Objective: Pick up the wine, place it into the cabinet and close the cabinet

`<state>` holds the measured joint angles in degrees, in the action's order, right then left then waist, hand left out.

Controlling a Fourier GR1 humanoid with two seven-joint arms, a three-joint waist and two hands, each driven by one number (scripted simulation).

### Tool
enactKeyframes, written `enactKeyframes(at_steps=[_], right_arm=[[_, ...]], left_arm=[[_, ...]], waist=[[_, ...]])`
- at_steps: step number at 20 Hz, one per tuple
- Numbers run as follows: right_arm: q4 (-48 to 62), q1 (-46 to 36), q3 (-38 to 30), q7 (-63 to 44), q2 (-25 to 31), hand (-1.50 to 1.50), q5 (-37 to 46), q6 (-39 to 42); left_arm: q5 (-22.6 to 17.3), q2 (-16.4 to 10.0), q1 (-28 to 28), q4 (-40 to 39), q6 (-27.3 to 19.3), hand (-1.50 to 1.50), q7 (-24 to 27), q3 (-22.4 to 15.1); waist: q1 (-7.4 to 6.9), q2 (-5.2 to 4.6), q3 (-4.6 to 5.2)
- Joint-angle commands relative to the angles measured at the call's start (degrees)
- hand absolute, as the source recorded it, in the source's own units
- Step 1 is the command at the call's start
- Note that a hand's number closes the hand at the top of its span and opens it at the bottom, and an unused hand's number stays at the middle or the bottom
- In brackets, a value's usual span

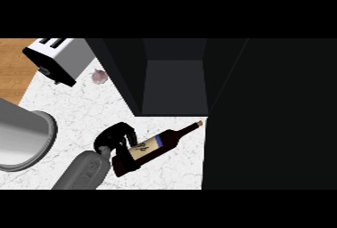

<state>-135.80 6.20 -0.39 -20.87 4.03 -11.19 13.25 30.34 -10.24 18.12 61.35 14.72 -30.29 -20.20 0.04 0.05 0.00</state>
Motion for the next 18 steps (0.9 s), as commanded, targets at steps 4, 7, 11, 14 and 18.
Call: enactKeyframes(at_steps=[4,7,11,14,18], right_arm=[[-0.57,1.55,-2.57,0.20,-0.71,-1.50,1.19,-2.07],[-0.44,2.31,-3.64,-0.18,-0.80,-1.50,1.16,-2.70],[-0.15,2.81,-2.57,0.83,-1.11,-1.50,0.99,-1.77],[0.41,2.76,-1.98,2.26,-0.49,-1.50,0.41,0.11],[0.58,0.20,-0.06,1.21,-0.86,-1.50,0.52,-0.18]], left_arm=[[-18.18,8.80,-8.53,10.47,-13.39,1.50,21.50,15.29],[-28.87,10.04,-13.82,14.08,-14.03,1.50,31.64,20.64],[-39.75,10.16,-23.65,13.91,-5.85,1.50,47.99,23.95],[-44.82,10.20,-28.79,13.60,2.68,1.50,57.09,25.51],[-45.53,9.53,-32.69,10.40,11.36,1.50,66.16,25.16]], waist=[[-6.13,1.25,1.05],[-7.56,1.17,1.16],[-5.07,0.37,0.56],[-2.61,0.19,0.18],[-0.80,-0.01,0.05]])
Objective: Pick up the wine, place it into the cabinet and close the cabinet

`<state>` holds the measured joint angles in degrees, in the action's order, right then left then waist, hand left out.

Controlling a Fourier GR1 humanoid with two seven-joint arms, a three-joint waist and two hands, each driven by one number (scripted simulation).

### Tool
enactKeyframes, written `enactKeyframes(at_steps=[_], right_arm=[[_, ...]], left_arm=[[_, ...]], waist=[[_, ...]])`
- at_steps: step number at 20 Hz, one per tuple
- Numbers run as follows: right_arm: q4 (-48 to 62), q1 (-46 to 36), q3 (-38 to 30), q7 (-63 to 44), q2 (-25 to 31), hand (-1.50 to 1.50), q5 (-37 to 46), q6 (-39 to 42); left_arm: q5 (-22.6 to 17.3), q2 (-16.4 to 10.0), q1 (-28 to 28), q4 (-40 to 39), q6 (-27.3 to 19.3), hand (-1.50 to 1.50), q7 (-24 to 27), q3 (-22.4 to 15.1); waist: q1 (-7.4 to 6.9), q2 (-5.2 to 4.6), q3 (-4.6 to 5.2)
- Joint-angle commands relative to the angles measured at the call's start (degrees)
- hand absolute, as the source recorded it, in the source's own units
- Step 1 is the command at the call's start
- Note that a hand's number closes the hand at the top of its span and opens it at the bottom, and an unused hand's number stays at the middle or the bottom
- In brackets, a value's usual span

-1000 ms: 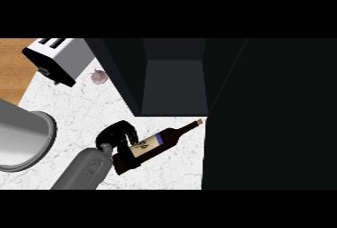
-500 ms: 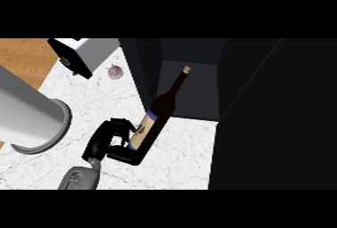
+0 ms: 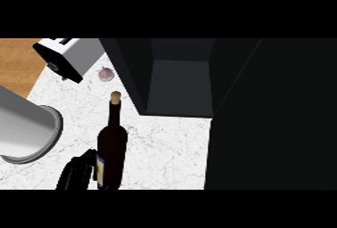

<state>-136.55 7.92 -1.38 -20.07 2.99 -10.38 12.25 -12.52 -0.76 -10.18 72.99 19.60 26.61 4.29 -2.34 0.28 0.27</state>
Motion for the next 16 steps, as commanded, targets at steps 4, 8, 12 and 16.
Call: enactKeyframes(at_steps=[4,8,12,16], right_arm=[[0.55,-0.87,-2.69,-0.87,1.71,-1.50,-4.90,2.07],[4.06,-7.95,-2.52,-3.29,2.04,-1.50,-2.48,-0.47],[1.78,2.32,4.22,3.45,-1.20,-1.50,2.40,3.41],[-0.69,-6.92,-1.40,-8.64,1.93,-1.50,-4.70,-0.93]], left_arm=[[-3.53,0.73,-5.55,3.68,3.64,1.50,7.51,-3.23],[-6.06,-0.05,-5.45,8.93,4.12,1.50,2.68,-1.77],[-6.05,0.75,-5.11,14.75,-0.97,1.50,-1.32,-7.23],[-9.59,0.76,-3.60,22.00,-7.35,1.50,-6.91,-10.19]], waist=[[2.27,-0.20,-0.29],[2.15,-0.26,-0.27],[2.42,-0.21,-0.29],[2.34,-0.24,-0.27]])
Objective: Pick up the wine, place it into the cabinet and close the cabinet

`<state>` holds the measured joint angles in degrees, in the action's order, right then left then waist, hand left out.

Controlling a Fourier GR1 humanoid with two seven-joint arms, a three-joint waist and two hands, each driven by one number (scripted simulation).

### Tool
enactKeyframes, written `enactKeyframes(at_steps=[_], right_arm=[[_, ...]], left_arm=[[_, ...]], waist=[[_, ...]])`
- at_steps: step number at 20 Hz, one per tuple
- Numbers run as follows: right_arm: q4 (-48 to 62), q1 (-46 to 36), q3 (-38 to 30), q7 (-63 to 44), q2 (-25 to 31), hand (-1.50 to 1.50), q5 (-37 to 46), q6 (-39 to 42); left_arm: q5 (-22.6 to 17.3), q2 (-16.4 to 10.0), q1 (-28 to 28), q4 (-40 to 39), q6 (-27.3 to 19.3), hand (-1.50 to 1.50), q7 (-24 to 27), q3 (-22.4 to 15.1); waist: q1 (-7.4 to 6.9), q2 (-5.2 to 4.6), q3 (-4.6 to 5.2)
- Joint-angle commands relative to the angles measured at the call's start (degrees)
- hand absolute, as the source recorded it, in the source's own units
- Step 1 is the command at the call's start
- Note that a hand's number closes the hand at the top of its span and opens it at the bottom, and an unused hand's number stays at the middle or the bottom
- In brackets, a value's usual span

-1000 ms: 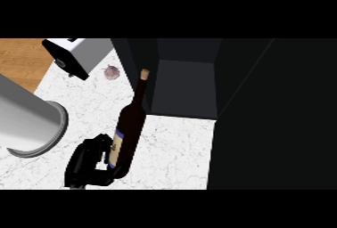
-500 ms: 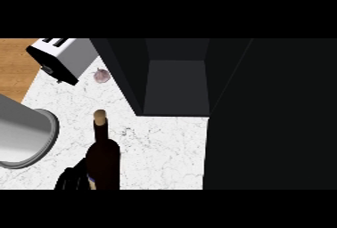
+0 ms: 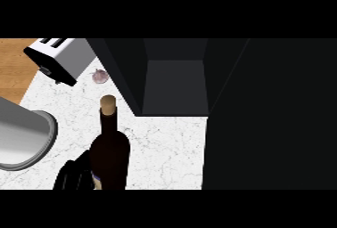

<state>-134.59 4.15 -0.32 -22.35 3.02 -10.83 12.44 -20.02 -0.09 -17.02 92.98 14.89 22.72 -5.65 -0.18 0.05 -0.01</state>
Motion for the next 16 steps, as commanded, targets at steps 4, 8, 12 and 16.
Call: enactKeyframes(at_steps=[4,8,12,16], right_arm=[[0.62,0.52,1.71,2.76,-1.06,-1.50,2.89,0.40],[-1.61,4.72,1.93,2.09,-1.01,-1.50,2.08,1.34],[0.38,-1.23,-4.77,-1.06,2.18,-1.50,-4.50,1.48],[0.98,-1.53,-1.51,-0.69,0.70,-1.50,-1.21,0.57]], left_arm=[[-0.60,0.09,8.10,5.03,-13.09,1.50,-5.60,-5.61],[-1.66,0.09,12.35,7.30,-18.87,1.50,-10.46,-8.30],[-1.06,0.09,17.73,4.24,-23.23,1.50,-11.92,-8.71],[-1.21,0.09,30.24,-3.68,-29.56,1.50,-10.57,-8.84]], waist=[[0.24,-0.03,0.00],[0.41,0.01,0.00],[0.36,-0.06,0.01],[0.78,-0.15,0.03]])
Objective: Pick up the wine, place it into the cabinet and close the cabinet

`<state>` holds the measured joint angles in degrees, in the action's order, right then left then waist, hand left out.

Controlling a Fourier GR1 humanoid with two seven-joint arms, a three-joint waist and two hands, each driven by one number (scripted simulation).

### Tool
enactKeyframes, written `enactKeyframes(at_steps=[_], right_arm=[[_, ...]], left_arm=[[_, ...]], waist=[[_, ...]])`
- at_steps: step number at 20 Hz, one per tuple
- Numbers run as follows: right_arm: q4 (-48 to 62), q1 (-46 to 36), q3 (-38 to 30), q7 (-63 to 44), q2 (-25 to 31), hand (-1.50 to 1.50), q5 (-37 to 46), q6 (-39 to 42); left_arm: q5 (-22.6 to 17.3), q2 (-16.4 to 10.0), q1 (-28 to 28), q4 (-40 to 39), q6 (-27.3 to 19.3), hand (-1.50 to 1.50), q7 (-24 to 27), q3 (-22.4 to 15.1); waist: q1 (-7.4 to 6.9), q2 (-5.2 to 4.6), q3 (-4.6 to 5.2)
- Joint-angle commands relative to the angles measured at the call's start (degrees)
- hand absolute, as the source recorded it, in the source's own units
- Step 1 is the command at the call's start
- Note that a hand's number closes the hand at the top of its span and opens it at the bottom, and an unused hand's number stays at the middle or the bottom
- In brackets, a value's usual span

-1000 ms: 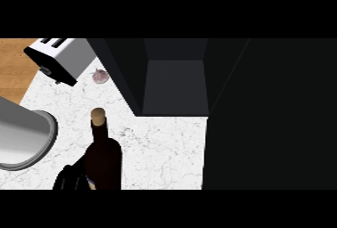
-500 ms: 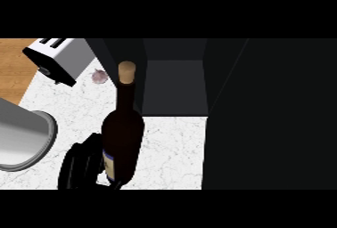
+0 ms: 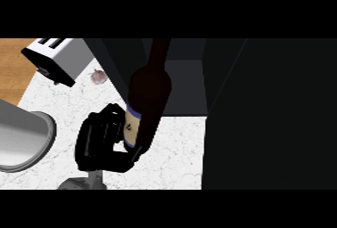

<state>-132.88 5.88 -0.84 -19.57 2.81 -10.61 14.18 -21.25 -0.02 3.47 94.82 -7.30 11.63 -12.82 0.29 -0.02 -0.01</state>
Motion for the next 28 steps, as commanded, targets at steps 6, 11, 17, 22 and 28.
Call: enactKeyframes(at_steps=[6,11,17,22,28], right_arm=[[1.38,-4.28,-0.10,-1.52,0.07,-1.50,0.69,-1.41],[3.77,1.09,-2.34,5.20,-0.05,-1.50,-0.53,1.96],[1.66,-3.41,-3.75,-1.11,1.36,-1.50,-3.59,0.18],[-0.62,1.45,-3.57,1.31,1.22,-1.50,-3.00,2.41],[4.10,0.46,-1.98,5.28,-0.39,-1.50,0.84,2.01]], left_arm=[[3.13,0.02,15.88,-11.88,-12.97,1.50,1.59,-4.14],[3.73,0.02,18.05,-16.96,-16.01,1.50,2.96,-9.32],[1.92,0.02,22.03,-19.88,-18.54,1.50,1.74,-9.28],[-3.10,0.02,22.00,-26.70,-19.56,1.50,8.54,-10.65],[-7.01,0.02,26.01,-37.62,-18.41,1.50,14.07,-10.42]], waist=[[0.13,-0.05,0.02],[0.23,-0.01,0.00],[0.01,0.02,0.01],[0.13,0.02,0.01],[0.37,-0.08,0.01]])
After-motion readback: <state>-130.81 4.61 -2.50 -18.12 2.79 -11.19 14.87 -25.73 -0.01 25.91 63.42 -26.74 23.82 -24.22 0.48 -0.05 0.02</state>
